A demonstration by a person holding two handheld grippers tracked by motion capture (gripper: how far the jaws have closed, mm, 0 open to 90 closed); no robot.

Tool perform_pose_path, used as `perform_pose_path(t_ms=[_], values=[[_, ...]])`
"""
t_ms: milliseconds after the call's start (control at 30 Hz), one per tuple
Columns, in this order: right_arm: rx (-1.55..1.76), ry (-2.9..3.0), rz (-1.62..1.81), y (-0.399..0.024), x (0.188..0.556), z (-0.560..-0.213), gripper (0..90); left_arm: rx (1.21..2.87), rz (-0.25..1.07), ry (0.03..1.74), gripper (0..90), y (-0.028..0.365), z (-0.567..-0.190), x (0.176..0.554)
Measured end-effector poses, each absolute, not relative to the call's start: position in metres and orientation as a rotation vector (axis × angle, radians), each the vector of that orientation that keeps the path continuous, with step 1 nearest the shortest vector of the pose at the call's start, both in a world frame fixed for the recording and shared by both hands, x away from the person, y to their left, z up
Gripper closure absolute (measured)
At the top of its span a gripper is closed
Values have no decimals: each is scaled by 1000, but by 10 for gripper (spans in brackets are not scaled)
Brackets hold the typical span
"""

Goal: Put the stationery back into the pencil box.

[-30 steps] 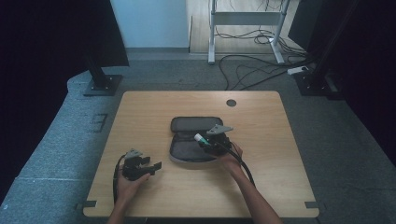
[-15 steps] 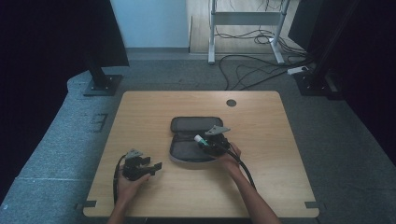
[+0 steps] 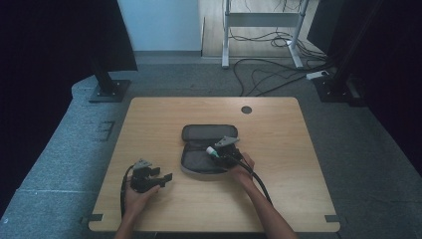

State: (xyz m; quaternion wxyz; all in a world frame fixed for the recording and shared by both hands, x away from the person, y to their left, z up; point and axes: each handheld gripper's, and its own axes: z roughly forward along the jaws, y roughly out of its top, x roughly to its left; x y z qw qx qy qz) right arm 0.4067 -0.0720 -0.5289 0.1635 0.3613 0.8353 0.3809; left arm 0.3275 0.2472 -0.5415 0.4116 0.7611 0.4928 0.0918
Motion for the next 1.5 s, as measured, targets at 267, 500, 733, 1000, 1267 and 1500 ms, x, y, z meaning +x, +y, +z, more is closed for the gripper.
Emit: perform_pose_path(t_ms=[267,500,733,1000,1267,1500], values=[[1024,2369,1112,-74,406,-524,560,1904,238,1259,320,249,-543,328],[1049,2351,1168,-80,402,-518,490,1891,258,1263,321,250,-541,324],[1089,2291,1260,-88,395,-513,445,1891,260,1262,322,251,-541,323],[1099,2248,1315,-103,381,-509,414,1891,260,1249,321,250,-539,321],[1088,2225,1374,-120,365,-505,408,1887,260,1256,321,251,-539,320],[1108,2199,1408,-141,347,-504,408,1886,263,1257,321,251,-539,318]])
